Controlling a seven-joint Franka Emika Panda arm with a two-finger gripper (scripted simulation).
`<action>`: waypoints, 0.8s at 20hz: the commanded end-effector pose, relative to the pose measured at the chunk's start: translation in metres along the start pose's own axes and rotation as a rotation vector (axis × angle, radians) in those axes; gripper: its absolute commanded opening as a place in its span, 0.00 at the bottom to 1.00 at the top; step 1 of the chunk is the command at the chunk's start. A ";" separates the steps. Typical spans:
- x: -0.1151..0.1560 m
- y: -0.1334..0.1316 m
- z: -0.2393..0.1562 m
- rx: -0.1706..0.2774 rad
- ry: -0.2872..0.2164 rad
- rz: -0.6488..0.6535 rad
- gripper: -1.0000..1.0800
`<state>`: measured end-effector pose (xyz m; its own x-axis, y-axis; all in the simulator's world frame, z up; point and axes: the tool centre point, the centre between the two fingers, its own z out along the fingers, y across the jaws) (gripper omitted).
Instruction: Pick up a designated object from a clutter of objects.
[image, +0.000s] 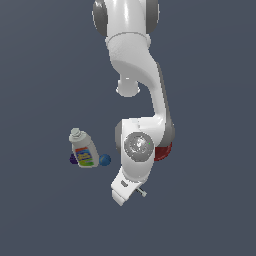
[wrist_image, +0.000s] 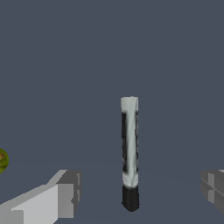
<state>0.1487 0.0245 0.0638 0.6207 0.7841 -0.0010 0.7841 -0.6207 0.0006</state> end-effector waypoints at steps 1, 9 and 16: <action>0.002 0.000 0.004 0.001 0.001 -0.013 0.96; 0.001 0.000 0.016 0.000 0.001 -0.010 0.96; 0.001 -0.001 0.050 0.001 0.001 -0.013 0.96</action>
<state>0.1482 0.0251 0.0200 0.6116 0.7912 -0.0004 0.7912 -0.6116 0.0003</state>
